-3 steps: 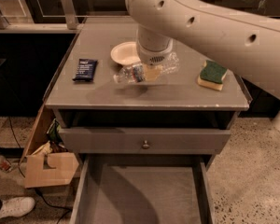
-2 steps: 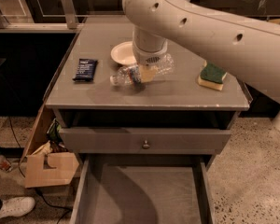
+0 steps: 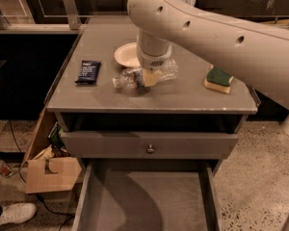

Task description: Pick water bottle from middle drawer and place on counter

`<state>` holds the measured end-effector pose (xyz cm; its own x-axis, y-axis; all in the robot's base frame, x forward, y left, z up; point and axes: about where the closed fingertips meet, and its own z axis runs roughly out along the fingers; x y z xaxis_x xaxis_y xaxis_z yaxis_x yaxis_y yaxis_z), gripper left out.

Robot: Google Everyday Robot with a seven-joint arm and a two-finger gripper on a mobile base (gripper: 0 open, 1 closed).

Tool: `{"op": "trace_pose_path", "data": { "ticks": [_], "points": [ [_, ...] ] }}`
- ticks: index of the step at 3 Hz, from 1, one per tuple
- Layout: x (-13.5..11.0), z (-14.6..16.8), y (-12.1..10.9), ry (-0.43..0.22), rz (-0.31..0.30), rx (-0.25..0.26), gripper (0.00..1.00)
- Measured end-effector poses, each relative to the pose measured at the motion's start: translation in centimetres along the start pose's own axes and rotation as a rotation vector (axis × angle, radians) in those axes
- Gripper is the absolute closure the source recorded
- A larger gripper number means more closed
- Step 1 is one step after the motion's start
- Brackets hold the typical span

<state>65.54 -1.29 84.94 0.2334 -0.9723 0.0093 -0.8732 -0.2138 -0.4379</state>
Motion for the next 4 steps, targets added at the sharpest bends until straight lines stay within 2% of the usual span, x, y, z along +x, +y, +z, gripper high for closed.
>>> {"op": "trace_pose_path", "data": {
  "ticks": [3, 4],
  "points": [
    [0.0, 0.0, 0.0, 0.0, 0.0, 0.0, 0.04],
    [0.0, 0.0, 0.0, 0.0, 0.0, 0.0, 0.0]
  ]
}}
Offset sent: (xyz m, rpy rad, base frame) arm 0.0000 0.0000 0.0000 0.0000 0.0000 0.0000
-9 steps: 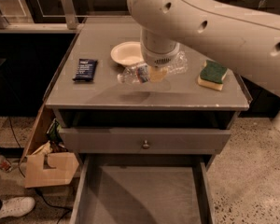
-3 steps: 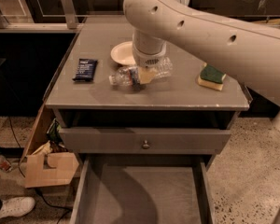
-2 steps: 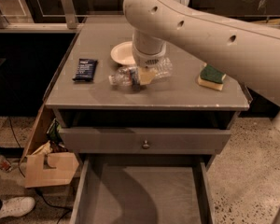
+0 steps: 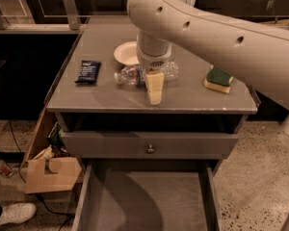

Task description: Pick water bottle from middle drawer and place on counter

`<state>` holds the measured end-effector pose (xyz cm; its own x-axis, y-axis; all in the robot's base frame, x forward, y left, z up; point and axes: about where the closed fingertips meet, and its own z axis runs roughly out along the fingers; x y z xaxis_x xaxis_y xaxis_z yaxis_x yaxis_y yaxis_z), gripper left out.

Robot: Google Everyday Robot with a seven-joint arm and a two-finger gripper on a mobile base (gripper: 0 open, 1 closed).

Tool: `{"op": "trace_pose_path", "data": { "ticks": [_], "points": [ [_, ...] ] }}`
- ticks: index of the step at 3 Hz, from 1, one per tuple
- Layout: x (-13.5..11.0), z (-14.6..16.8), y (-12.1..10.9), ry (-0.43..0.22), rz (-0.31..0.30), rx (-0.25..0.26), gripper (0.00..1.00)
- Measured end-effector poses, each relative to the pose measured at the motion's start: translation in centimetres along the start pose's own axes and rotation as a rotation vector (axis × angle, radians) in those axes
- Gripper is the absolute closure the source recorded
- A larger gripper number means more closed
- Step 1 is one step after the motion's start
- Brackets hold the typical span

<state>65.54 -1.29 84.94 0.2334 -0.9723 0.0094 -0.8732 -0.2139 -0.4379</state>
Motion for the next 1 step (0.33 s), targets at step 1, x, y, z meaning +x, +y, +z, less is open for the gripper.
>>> {"op": "trace_pose_path", "data": {
  "ticks": [1],
  "points": [
    [0.0, 0.0, 0.0, 0.0, 0.0, 0.0, 0.0]
  ]
}}
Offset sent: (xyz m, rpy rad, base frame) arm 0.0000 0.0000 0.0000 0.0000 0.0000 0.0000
